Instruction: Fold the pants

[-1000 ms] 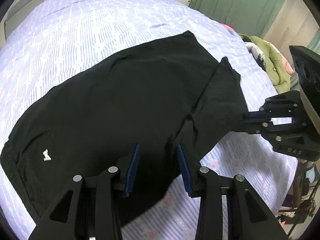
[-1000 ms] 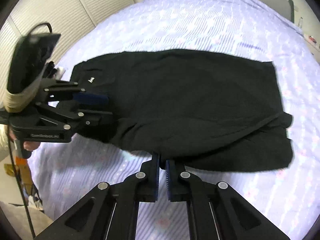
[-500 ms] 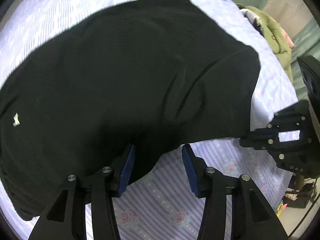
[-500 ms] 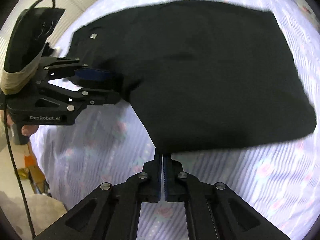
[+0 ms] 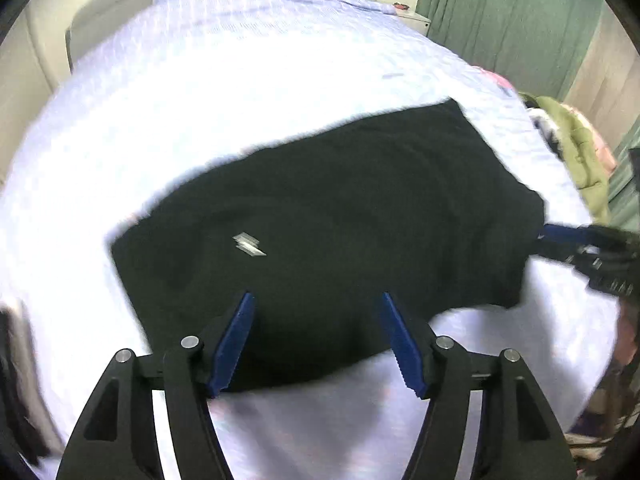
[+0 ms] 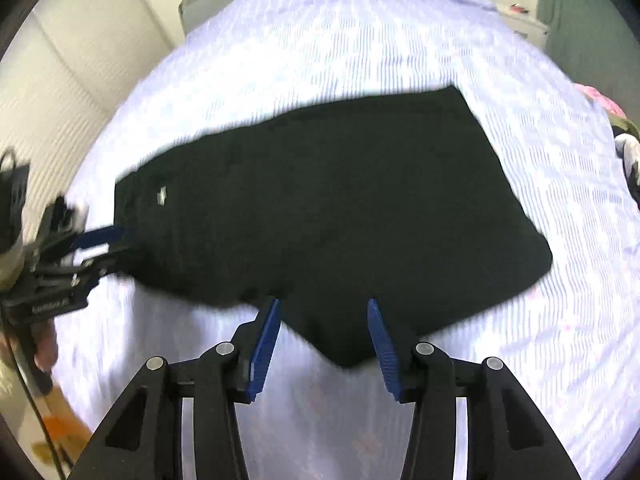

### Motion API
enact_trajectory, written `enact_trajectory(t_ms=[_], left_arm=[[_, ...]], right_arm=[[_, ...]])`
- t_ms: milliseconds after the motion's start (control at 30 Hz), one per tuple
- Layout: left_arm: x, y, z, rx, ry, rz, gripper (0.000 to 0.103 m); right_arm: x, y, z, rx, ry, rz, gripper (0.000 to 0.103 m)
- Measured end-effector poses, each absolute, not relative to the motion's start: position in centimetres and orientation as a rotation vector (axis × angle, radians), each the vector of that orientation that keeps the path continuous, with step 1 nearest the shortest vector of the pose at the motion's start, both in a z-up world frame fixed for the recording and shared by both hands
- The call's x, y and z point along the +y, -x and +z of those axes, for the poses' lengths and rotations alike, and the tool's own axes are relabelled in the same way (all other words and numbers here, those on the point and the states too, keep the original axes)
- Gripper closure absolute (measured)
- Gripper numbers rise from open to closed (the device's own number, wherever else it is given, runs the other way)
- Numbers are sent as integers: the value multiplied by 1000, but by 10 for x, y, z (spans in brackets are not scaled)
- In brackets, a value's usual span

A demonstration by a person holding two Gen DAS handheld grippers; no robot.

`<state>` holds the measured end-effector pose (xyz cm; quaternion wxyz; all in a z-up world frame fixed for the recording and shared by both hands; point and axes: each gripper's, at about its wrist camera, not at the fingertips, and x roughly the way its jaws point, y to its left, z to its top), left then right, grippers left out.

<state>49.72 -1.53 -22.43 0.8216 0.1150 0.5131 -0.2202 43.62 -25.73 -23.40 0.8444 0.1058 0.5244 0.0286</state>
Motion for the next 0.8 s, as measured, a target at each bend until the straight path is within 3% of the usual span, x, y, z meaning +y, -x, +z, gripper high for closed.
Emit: enact_trajectory(t_ms=[233, 500, 567, 633, 700, 733, 800], left_arm=[[-69, -590, -227, 1023, -418, -746, 38], [-151, -657, -268, 1120, -418, -872, 55], [-161, -666, -279, 1142, -427, -854, 62], [-165, -669, -290, 1142, -489, -815, 83], [-168, -671, -299, 1148, -533, -792, 90], [-169, -672, -300, 1159, -520, -801, 100], [-167, -672, -295, 1143, -504, -790, 99]], right_arm=[[-251, -476, -250, 1042, -244, -99, 56], [-269, -520, -279, 1053, -328, -144, 56], [-272, -527, -284, 1056, -333, -147, 56], [-275, -531, -288, 1064, -337, -150, 56], [-277, -533, -290, 1067, -339, -153, 56], [-277, -534, -290, 1069, -342, -153, 56], [-279, -535, -289, 1063, -351, -148, 56]])
